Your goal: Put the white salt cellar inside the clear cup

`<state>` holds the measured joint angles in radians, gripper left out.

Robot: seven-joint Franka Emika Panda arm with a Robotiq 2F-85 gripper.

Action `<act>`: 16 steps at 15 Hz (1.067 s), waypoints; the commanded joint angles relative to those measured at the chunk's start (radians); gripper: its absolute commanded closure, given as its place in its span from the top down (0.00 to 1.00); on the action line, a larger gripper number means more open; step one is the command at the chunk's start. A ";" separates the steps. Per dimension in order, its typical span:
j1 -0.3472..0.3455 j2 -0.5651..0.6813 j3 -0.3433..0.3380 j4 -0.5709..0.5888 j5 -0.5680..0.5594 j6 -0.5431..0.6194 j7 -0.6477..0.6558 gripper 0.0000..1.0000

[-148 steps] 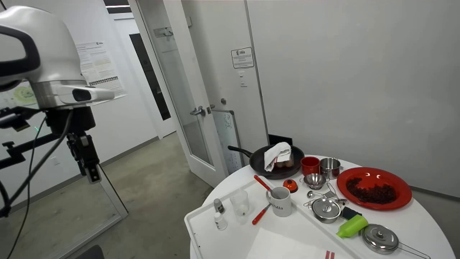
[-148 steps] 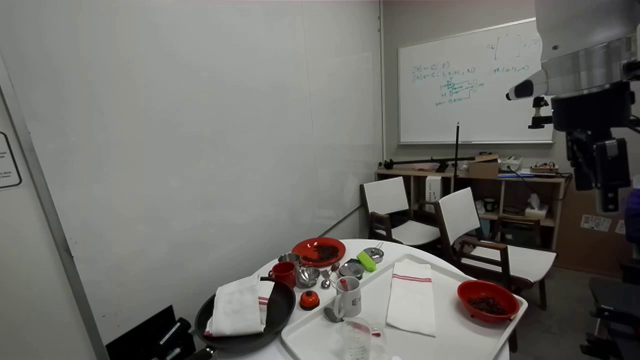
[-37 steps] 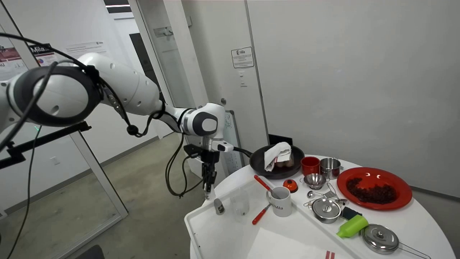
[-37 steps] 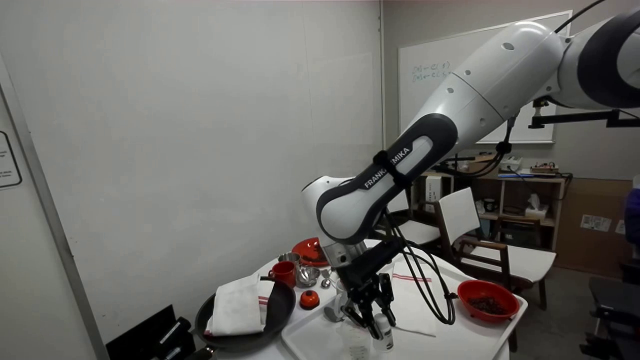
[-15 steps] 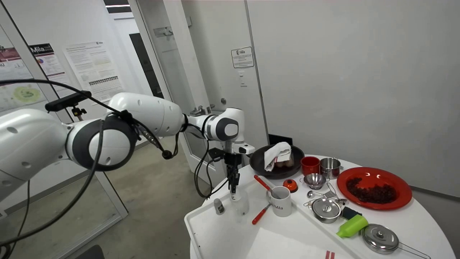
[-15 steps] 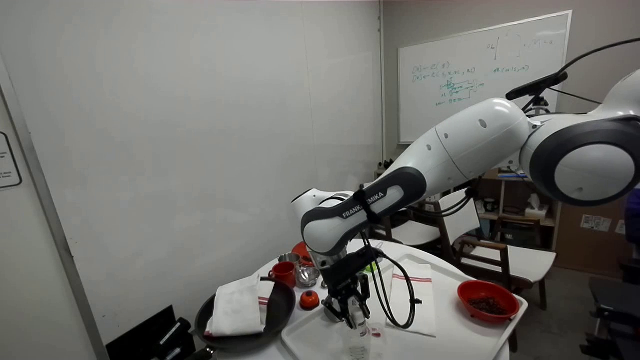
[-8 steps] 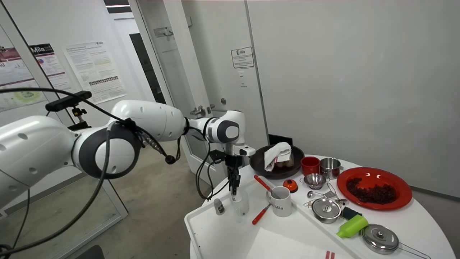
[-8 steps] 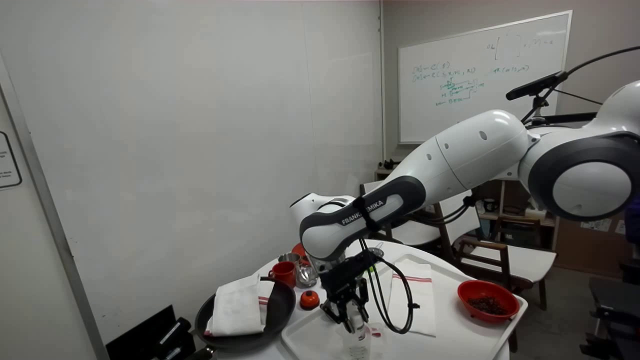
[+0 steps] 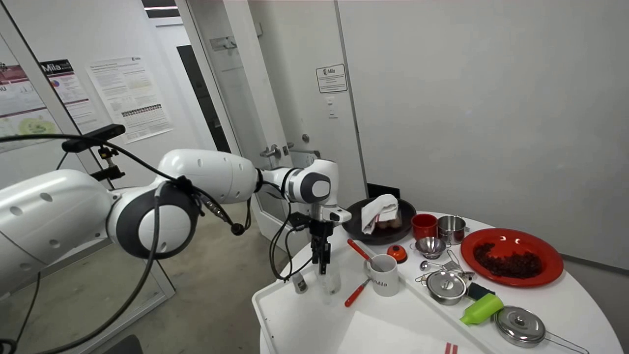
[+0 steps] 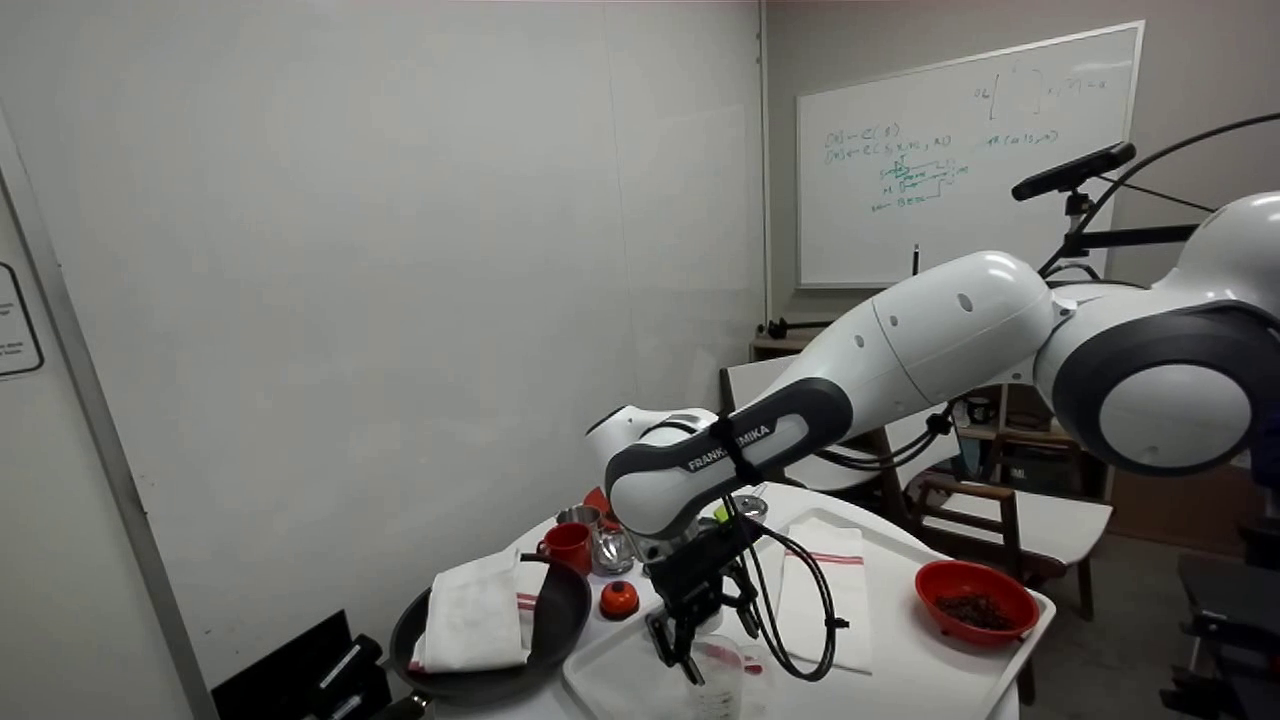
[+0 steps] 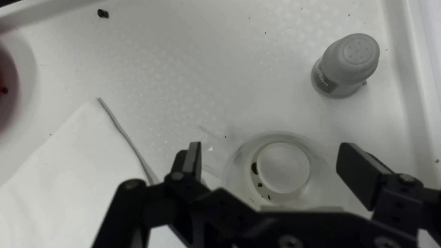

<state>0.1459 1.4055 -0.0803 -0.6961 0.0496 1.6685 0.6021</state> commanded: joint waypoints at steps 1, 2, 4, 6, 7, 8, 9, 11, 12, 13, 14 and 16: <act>-0.003 0.000 0.016 0.043 0.010 -0.031 -0.018 1.00; -0.003 -0.023 0.027 0.027 0.015 -0.029 -0.041 1.00; -0.007 -0.066 0.056 0.001 0.026 -0.029 -0.090 1.00; -0.012 -0.115 0.087 -0.031 0.027 -0.024 -0.166 1.00; -0.013 -0.137 0.097 -0.044 0.023 -0.023 -0.199 1.00; -0.014 -0.163 0.105 -0.063 0.017 -0.030 -0.236 1.00; -0.014 -0.183 0.108 -0.077 0.013 -0.030 -0.260 1.00; -0.014 -0.235 0.103 -0.133 0.000 -0.044 -0.307 1.00; -0.018 -0.262 0.102 -0.167 -0.002 -0.047 -0.337 1.00; -0.021 -0.287 0.101 -0.201 -0.003 -0.043 -0.360 1.00; -0.030 -0.315 0.102 -0.244 0.006 -0.040 -0.371 1.00; -0.018 -0.247 0.092 -0.144 0.004 -0.039 -0.343 1.00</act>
<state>0.1280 1.1579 0.0120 -0.8420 0.0533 1.6295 0.2582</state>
